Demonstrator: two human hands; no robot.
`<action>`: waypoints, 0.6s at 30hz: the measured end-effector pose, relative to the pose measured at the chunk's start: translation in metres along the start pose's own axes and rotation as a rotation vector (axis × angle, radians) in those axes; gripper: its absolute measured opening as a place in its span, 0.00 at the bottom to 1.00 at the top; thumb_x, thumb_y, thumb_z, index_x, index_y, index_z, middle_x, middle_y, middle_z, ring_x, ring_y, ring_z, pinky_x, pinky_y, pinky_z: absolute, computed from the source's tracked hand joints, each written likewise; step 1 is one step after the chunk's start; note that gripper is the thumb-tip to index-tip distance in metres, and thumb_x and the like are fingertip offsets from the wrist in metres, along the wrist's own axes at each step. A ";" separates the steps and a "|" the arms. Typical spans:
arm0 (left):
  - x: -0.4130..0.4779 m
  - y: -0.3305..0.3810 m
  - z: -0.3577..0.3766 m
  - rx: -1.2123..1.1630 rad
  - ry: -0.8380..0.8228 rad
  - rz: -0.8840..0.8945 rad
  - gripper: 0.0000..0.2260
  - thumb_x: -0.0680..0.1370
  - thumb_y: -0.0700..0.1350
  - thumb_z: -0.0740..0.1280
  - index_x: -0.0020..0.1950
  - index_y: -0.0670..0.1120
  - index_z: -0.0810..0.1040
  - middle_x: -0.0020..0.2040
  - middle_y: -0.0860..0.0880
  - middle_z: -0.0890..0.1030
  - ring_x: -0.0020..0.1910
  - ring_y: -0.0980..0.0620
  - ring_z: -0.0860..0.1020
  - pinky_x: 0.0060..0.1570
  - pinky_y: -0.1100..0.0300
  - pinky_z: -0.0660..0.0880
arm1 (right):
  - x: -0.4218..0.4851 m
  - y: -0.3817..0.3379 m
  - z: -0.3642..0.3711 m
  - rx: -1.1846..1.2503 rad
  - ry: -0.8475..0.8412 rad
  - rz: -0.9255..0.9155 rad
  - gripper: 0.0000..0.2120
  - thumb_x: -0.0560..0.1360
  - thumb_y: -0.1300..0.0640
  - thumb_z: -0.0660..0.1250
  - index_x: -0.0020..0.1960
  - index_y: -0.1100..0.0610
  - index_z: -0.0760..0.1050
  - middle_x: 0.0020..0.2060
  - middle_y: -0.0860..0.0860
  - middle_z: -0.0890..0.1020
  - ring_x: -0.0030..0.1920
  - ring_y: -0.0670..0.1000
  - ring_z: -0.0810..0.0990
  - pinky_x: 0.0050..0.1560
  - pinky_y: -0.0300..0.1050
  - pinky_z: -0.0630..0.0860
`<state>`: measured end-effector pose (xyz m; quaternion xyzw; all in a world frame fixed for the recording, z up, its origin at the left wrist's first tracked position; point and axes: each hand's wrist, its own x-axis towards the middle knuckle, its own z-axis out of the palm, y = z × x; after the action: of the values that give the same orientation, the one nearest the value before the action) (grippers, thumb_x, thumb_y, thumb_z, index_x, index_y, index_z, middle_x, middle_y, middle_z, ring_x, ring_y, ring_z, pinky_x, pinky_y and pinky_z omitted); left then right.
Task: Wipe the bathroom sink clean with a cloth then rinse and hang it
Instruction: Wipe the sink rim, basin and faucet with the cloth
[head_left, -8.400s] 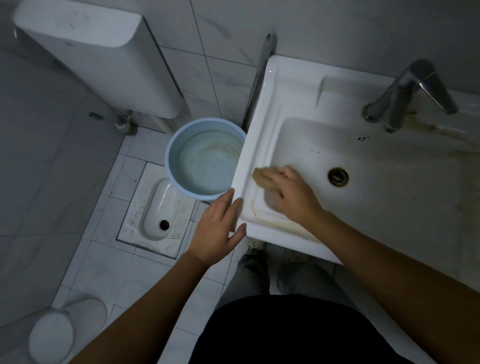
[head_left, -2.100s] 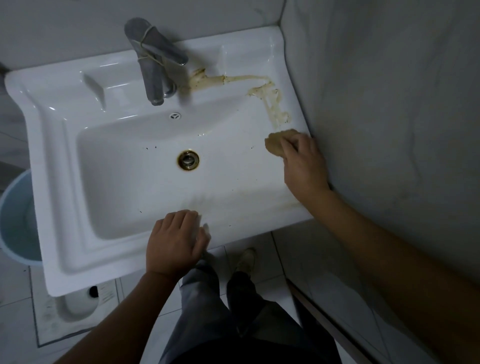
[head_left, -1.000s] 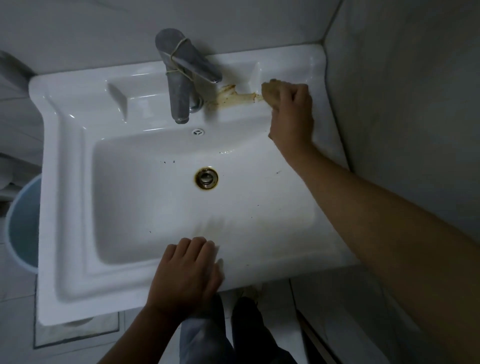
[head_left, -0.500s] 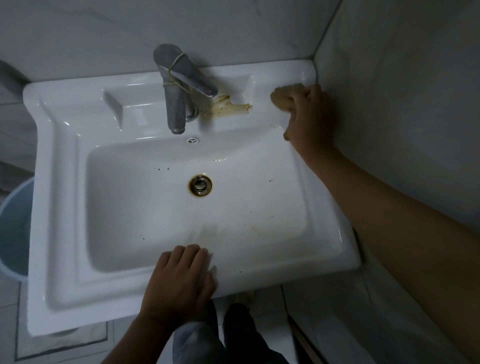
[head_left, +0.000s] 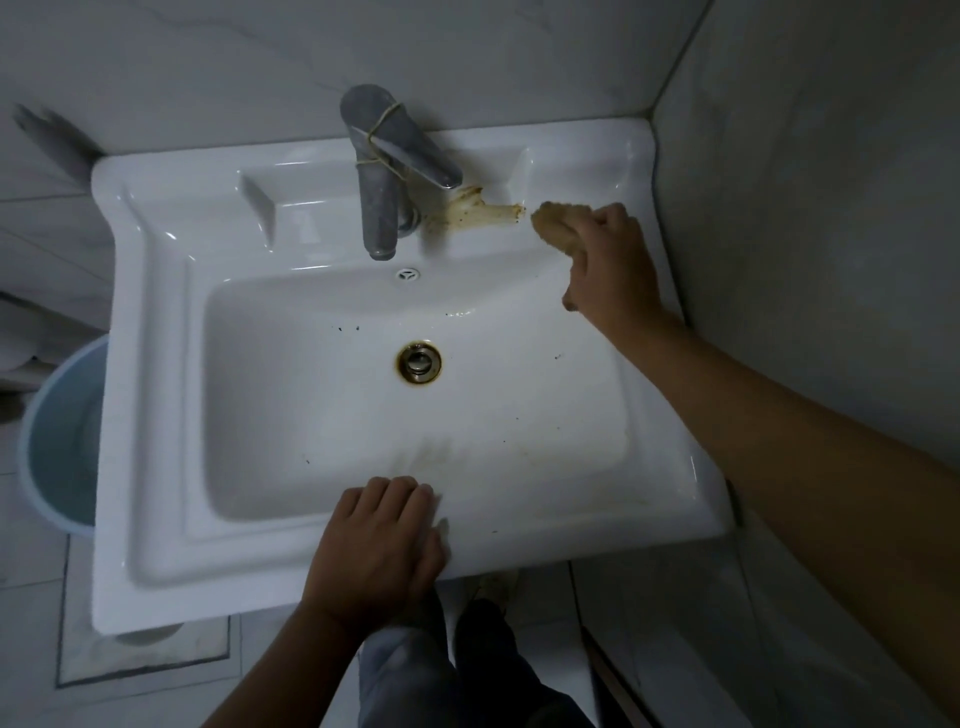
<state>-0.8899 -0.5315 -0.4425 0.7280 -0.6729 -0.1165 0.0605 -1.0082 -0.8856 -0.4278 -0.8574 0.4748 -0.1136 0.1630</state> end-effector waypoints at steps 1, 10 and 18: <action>0.000 0.001 -0.001 -0.008 0.009 -0.004 0.16 0.77 0.54 0.63 0.56 0.45 0.80 0.51 0.47 0.80 0.46 0.47 0.76 0.45 0.52 0.71 | 0.005 -0.010 0.002 0.015 0.029 -0.038 0.32 0.66 0.68 0.75 0.68 0.54 0.73 0.61 0.57 0.74 0.61 0.59 0.73 0.54 0.56 0.80; 0.001 0.002 -0.001 -0.030 0.037 -0.010 0.13 0.79 0.53 0.64 0.55 0.46 0.80 0.50 0.48 0.79 0.46 0.46 0.76 0.45 0.51 0.71 | 0.027 -0.118 0.081 -0.009 0.173 -0.041 0.26 0.69 0.68 0.66 0.65 0.52 0.76 0.63 0.58 0.75 0.59 0.61 0.72 0.61 0.49 0.72; 0.000 0.000 0.001 -0.023 0.041 -0.004 0.14 0.78 0.54 0.63 0.55 0.47 0.80 0.50 0.48 0.80 0.46 0.48 0.76 0.45 0.53 0.69 | 0.022 -0.046 0.046 -0.223 0.088 -0.247 0.33 0.68 0.69 0.67 0.71 0.51 0.70 0.64 0.56 0.75 0.59 0.61 0.73 0.55 0.54 0.78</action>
<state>-0.8905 -0.5315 -0.4439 0.7307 -0.6689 -0.1094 0.0822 -0.9451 -0.8735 -0.4513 -0.9161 0.3823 -0.1170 0.0306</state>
